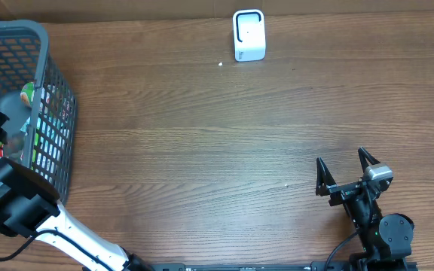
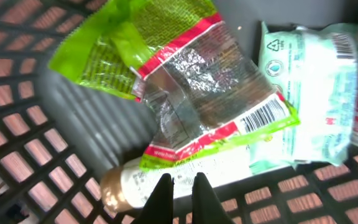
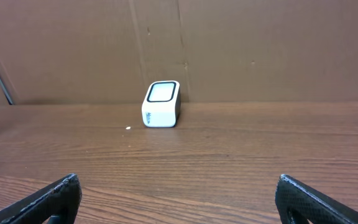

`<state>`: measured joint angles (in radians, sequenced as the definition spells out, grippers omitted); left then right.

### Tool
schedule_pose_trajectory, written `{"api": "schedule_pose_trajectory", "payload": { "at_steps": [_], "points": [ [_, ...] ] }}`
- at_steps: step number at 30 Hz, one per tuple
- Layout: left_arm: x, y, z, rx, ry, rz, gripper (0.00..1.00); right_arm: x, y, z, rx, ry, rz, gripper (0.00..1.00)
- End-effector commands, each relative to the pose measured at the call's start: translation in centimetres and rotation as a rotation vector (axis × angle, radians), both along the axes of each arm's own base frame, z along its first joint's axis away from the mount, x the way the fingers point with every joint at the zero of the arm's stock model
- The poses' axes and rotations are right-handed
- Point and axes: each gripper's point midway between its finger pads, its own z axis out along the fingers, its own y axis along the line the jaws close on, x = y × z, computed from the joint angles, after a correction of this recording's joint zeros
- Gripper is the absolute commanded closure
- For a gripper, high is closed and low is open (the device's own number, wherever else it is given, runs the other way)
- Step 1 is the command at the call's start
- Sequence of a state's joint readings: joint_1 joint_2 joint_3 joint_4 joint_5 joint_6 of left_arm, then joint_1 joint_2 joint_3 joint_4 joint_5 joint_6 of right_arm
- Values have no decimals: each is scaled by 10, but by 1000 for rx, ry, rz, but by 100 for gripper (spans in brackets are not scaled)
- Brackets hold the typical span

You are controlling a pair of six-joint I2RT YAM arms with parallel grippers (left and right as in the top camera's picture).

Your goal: Scan the item barcode

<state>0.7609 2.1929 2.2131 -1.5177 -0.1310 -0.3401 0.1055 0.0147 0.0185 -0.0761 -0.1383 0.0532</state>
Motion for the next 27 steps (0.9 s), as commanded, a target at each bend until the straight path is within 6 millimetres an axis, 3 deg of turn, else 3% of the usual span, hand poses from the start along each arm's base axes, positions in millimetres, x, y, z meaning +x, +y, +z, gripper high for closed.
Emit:
{"api": "schedule_pose_trajectory", "payload": {
  "at_steps": [1, 2, 3, 5, 8, 12, 18, 25, 27],
  "points": [
    [-3, -3, -10, -7, 12, 3, 96, 0, 0, -2, 7, -3, -1, 0],
    [-3, -2, -12, -7, 12, 3, 89, 0, 0, -2, 7, -3, -1, 0],
    [-2, -2, -15, -6, 11, 3, 67, 0, 0, -2, 7, -3, -1, 0],
    [0, 0, -18, 0, 5, 4, 36, 0, 0, -2, 7, -3, -1, 0],
    [4, 5, -21, 16, -7, 4, 14, 0, 0, -2, 7, -3, -1, 0],
    [9, 10, -27, 36, -27, 23, 4, 0, 0, -2, 7, -3, -1, 0],
    [4, 12, -54, 32, -34, 174, 2, 0, 0, -2, 7, -3, -1, 0],
    [0, 11, -85, 30, -39, 252, 5, 0, 0, -2, 7, -3, -1, 0],
    [0, 11, -89, 31, -40, 253, 15, 0, 0, -2, 7, -3, -1, 0]
  ]
}}
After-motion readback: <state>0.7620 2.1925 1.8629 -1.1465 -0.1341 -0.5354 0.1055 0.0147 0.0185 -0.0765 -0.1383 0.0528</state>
